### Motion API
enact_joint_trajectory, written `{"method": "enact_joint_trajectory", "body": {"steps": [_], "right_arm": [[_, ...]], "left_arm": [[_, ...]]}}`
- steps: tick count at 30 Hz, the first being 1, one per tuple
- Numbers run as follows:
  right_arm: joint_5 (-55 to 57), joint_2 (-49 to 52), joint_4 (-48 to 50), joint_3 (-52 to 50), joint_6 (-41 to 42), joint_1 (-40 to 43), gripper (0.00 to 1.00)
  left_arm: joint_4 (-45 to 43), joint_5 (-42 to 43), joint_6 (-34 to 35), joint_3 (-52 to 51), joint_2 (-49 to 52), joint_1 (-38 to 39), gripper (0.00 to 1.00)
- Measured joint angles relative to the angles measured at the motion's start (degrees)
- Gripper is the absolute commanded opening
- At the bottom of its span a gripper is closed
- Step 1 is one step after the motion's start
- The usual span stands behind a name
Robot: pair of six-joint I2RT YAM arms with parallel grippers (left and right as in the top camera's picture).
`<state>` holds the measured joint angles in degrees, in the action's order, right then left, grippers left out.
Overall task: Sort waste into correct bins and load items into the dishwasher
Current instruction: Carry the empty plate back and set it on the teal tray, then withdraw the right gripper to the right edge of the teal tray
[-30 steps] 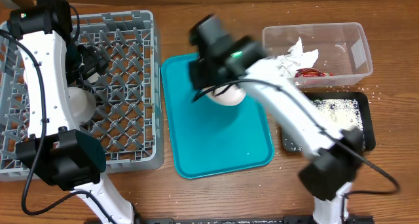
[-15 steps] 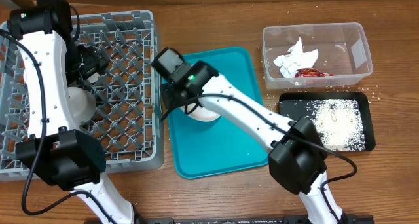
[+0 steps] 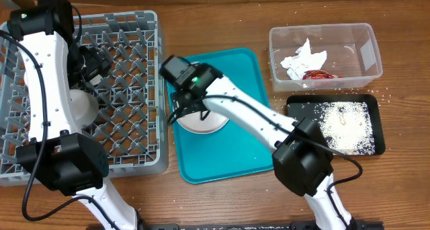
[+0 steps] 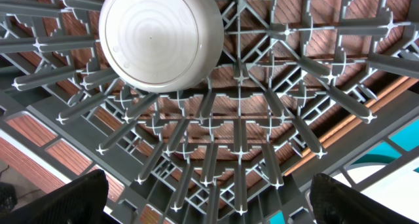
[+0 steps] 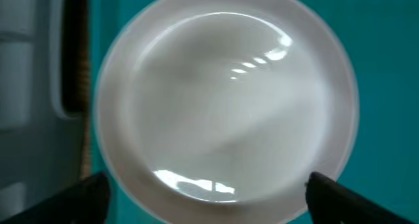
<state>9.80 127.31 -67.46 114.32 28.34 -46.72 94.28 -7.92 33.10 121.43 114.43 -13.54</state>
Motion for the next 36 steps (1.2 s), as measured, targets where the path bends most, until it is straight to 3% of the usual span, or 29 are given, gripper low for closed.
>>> {"method": "enact_joint_trajectory", "body": {"steps": [3, 6, 8, 14, 18, 23, 26, 36], "right_arm": [[1.4, -0.9, -3.9, 0.0, 0.3, 3.3, 1.00], [2.4, -2.2, -9.7, 0.0, -0.9, 8.9, 0.86], [2.4, -2.6, -12.0, 0.0, -2.0, 11.9, 0.82], [0.0, -2.7, -15.0, -2.2, -11.6, 20.1, 0.76], [-1.3, -2.8, -13.2, -8.0, -16.0, 22.2, 0.66], [-3.3, -2.9, -8.7, -14.5, -18.3, 23.8, 0.64], [-4.2, -2.9, -8.1, -16.7, -18.8, 23.9, 0.56], [-6.4, -2.9, -7.5, -17.4, -17.7, 23.9, 0.47]], "left_arm": [[0.0, 0.0, 0.0, 0.0, 0.0, 0.0, 1.00], [0.0, 0.0, 0.0, 0.0, 0.0, 0.0, 1.00], [0.0, 0.0, 0.0, 0.0, 0.0, 0.0, 1.00], [0.0, 0.0, 0.0, 0.0, 0.0, 0.0, 1.00], [0.0, 0.0, 0.0, 0.0, 0.0, 0.0, 1.00], [0.0, 0.0, 0.0, 0.0, 0.0, 0.0, 1.00], [0.0, 0.0, 0.0, 0.0, 0.0, 0.0, 1.00], [0.0, 0.0, 0.0, 0.0, 0.0, 0.0, 1.00]]}}
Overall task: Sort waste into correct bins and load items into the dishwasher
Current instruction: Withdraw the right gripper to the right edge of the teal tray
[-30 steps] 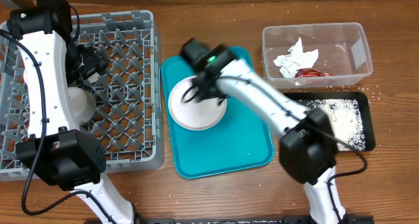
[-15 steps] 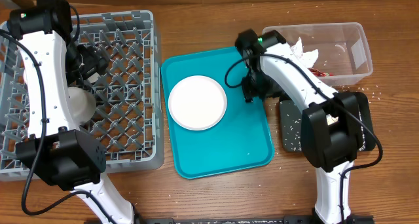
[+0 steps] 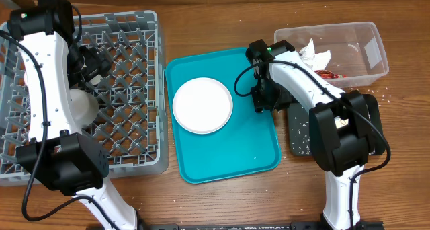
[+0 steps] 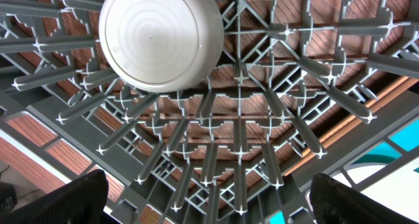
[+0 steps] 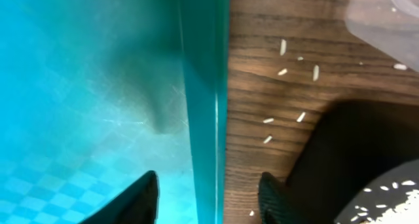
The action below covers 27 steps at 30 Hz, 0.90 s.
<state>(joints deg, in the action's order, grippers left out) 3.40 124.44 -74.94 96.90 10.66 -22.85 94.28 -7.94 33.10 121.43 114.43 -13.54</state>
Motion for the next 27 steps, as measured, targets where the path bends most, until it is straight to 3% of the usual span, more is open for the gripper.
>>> {"method": "enact_joint_trajectory", "body": {"steps": [10, 20, 27], "right_arm": [[-0.3, -0.1, 2.5, -3.8, 1.2, 0.0, 0.46], [-0.7, -0.1, 3.8, -4.8, 6.2, 0.0, 0.24], [-1.1, -0.7, 5.2, -6.8, 11.0, 0.0, 0.22]], "left_arm": [[0.0, 0.0, 0.0, 0.0, 0.0, 0.0, 1.00], [0.0, 0.0, 0.0, 0.0, 0.0, 0.0, 1.00], [0.0, 0.0, 0.0, 0.0, 0.0, 0.0, 1.00]]}}
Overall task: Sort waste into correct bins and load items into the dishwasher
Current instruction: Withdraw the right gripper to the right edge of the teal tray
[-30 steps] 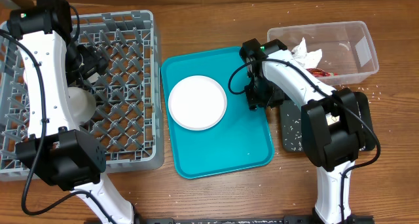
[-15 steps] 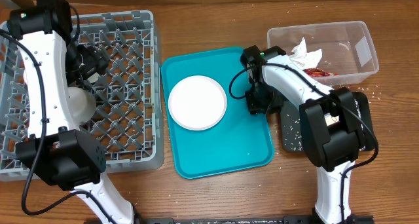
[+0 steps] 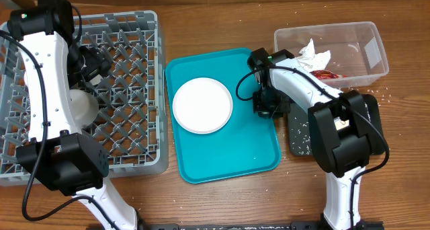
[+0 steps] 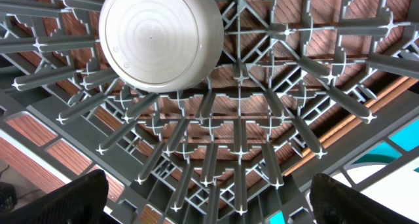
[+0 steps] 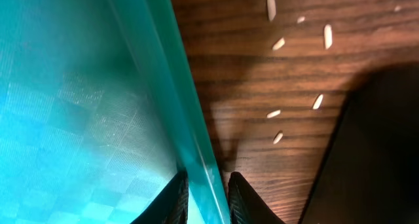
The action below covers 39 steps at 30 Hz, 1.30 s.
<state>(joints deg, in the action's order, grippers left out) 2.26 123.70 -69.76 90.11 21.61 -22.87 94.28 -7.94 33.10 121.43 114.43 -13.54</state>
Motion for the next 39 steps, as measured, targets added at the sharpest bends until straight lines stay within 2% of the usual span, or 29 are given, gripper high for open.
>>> {"method": "enact_joint_trajectory", "body": {"steps": [5, 16, 24, 28, 30, 39], "right_arm": [[-1.0, -0.1, 0.1, -0.2, 2.1, 0.0, 0.18], [-2.9, -0.5, 0.6, -0.4, 7.3, -0.3, 0.19], [-2.9, -0.5, 2.7, -0.7, 1.7, -0.3, 0.19], [-2.7, -0.8, 4.7, -0.7, -2.6, -0.3, 0.10], [-2.6, -1.0, 6.0, -0.7, -4.0, -0.2, 0.09], [-1.4, -1.2, 8.1, -0.7, -6.8, -0.2, 0.11]], "left_arm": [[0.0, 0.0, 0.0, 0.0, 0.0, 0.0, 1.00], [0.0, 0.0, 0.0, 0.0, 0.0, 0.0, 1.00], [0.0, 0.0, 0.0, 0.0, 0.0, 0.0, 1.00], [0.0, 0.0, 0.0, 0.0, 0.0, 0.0, 1.00], [0.0, 0.0, 0.0, 0.0, 0.0, 0.0, 1.00], [0.0, 0.0, 0.0, 0.0, 0.0, 0.0, 1.00]]}}
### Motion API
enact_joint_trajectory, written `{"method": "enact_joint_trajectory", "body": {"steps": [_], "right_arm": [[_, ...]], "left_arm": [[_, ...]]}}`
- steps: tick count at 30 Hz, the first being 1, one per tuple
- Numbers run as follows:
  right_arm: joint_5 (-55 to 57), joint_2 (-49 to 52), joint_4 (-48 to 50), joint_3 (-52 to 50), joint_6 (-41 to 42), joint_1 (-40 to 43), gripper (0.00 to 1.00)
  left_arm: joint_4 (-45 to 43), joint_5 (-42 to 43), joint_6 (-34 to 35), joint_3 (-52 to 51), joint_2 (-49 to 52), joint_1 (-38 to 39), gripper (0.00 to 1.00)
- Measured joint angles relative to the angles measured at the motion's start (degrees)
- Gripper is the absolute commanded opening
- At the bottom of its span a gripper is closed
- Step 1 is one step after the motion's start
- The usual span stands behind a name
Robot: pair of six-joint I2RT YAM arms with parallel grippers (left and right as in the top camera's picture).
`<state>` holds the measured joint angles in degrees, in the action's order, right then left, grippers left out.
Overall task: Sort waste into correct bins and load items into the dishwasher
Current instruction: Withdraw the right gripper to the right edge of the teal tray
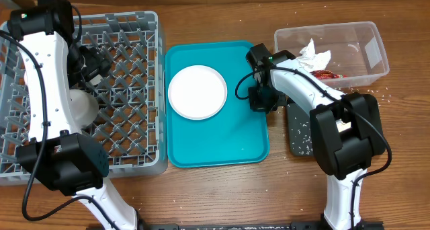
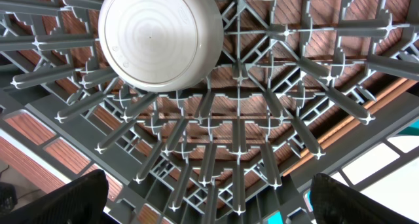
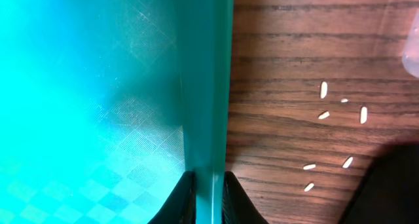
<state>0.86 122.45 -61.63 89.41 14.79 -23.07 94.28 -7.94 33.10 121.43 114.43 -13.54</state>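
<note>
A teal tray (image 1: 222,139) lies in the middle of the table, its left edge against the grey dish rack (image 1: 134,89). A white plate (image 1: 197,92) rests on the tray's upper left. My right gripper (image 1: 259,97) is shut on the tray's right rim (image 3: 208,86), one finger on each side. My left gripper (image 2: 209,211) hangs open over the rack, above a white bowl (image 2: 158,37) lying upside down among the tines. That bowl (image 1: 82,105) shows partly under the left arm in the overhead view.
A clear plastic bin (image 1: 349,45) with crumpled paper and a red wrapper stands at the back right. A black tray (image 1: 299,132) strewn with rice sits under the right arm, with loose grains (image 3: 324,90) on the wood.
The teal tray has shifted left and squared up against the rack, the plate carried with it. My right gripper stays shut on the tray's right rim. The left arm has not moved.
My right gripper was first over the white plate at the tray's left. Then it stood open at the tray's right rim, and then shut on that rim. Now the tray lies further left, beside the rack. My left gripper stayed open over the rack throughout.
</note>
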Motion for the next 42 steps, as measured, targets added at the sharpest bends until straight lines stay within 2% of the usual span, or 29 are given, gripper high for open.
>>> {"method": "enact_joint_trajectory", "body": {"steps": [6, 14, 19, 23, 25, 28, 29, 30, 31, 32, 38, 42], "right_arm": [[2.0, 0.0, 0.5, 0.0, -0.1, -0.3, 0.15], [3.1, 0.0, -0.5, 0.1, 1.6, -0.3, 0.15], [4.7, 0.0, -5.0, 1.3, 3.6, -0.3, 0.24], [5.8, 0.0, -10.3, 5.4, 4.7, -0.2, 0.27], [6.1, 0.0, -12.4, 8.1, 4.9, -0.2, 0.33], [6.4, 0.0, -16.5, 13.3, 5.4, -0.2, 0.49], [6.5, 0.0, -17.7, 15.0, 5.7, -0.2, 0.57], [6.6, 0.0, -19.3, 17.2, 5.8, -0.2, 0.72], [6.7, 0.0, -20.1, 18.4, 6.0, -0.2, 0.79], [6.7, 0.0, -22.3, 21.2, 6.2, -0.2, 1.00], [6.9, 0.3, -28.7, 32.9, 7.4, 0.0, 1.00], [7.1, 0.5, -33.2, 46.7, 7.7, 2.2, 1.00]], "left_arm": [[0.0, 0.0, 0.0, 0.0, 0.0, 0.0, 1.00], [0.0, 0.0, 0.0, 0.0, 0.0, 0.0, 1.00], [0.0, 0.0, 0.0, 0.0, 0.0, 0.0, 1.00], [0.0, 0.0, 0.0, 0.0, 0.0, 0.0, 1.00], [0.0, 0.0, 0.0, 0.0, 0.0, 0.0, 1.00], [0.0, 0.0, 0.0, 0.0, 0.0, 0.0, 1.00], [0.0, 0.0, 0.0, 0.0, 0.0, 0.0, 1.00], [0.0, 0.0, 0.0, 0.0, 0.0, 0.0, 1.00], [0.0, 0.0, 0.0, 0.0, 0.0, 0.0, 1.00], [0.0, 0.0, 0.0, 0.0, 0.0, 0.0, 1.00], [0.0, 0.0, 0.0, 0.0, 0.0, 0.0, 1.00], [0.0, 0.0, 0.0, 0.0, 0.0, 0.0, 1.00]]}}
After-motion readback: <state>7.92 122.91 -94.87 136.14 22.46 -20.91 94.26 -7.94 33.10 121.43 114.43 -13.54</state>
